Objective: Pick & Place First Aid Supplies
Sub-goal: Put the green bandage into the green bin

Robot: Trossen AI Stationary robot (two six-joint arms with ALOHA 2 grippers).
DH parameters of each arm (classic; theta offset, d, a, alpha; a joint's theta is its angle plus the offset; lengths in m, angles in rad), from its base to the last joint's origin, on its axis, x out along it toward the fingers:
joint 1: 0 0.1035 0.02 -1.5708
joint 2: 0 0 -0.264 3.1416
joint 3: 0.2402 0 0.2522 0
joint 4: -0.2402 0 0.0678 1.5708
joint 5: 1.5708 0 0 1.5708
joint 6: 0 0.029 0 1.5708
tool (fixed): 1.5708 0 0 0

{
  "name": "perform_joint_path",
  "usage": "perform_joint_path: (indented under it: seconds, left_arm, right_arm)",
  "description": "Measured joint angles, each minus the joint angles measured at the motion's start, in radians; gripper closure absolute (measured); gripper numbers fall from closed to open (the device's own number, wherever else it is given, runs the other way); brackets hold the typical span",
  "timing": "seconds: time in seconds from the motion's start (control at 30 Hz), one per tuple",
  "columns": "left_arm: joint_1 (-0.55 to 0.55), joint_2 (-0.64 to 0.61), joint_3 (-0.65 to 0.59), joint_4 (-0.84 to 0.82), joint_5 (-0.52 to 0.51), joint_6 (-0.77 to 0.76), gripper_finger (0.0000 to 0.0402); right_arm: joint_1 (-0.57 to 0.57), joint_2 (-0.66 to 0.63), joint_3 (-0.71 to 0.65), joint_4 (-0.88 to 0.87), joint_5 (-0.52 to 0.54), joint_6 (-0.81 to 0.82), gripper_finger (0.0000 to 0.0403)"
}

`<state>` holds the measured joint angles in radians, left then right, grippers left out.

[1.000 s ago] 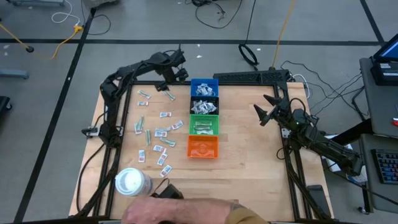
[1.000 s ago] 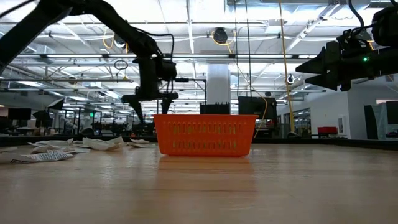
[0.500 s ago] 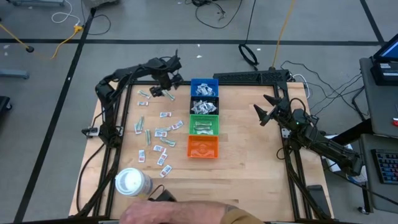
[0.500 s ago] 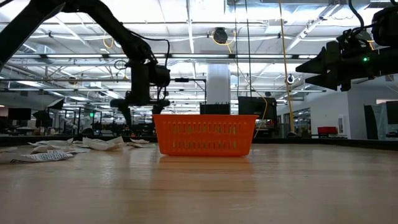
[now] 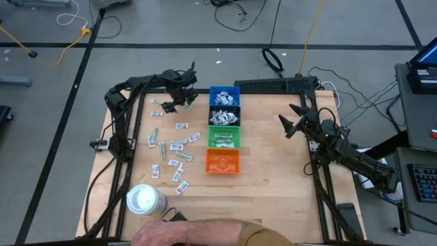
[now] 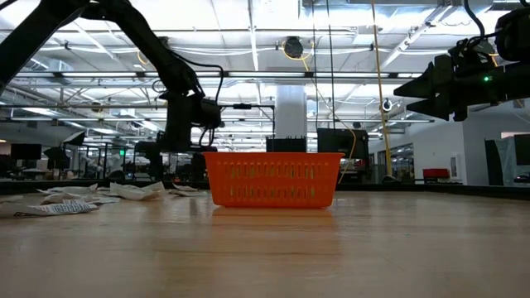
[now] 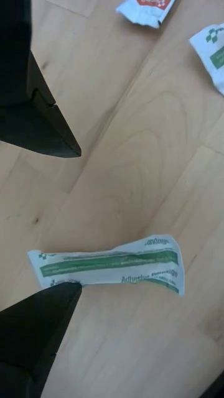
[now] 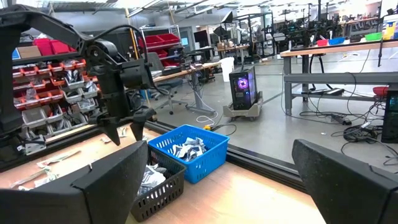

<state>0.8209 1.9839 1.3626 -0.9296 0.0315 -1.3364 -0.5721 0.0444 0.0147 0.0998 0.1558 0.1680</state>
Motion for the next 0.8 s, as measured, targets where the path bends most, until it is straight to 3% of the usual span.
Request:
perform_joint_path:
  seconds: [0.53, 0.67, 0.8]
  left_arm:
    - [0.004, -0.002, -0.044, 0.013, 0.028, -0.004, 0.0056]
    - [0.004, -0.002, -0.044, 0.016, 0.04, 0.006, 0.0103]
    - [0.003, -0.002, -0.044, 0.017, 0.046, 0.006, 0.0185]
  right_arm:
    - [0.0, 0.0, 0.0, 0.0, 0.0, 0.0, 0.0009]
    - [0.0, 0.0, 0.0, 0.0, 0.0, 0.0, 0.0009]
    - [0.0, 0.0, 0.0, 0.0, 0.0, 0.0, 0.0009]
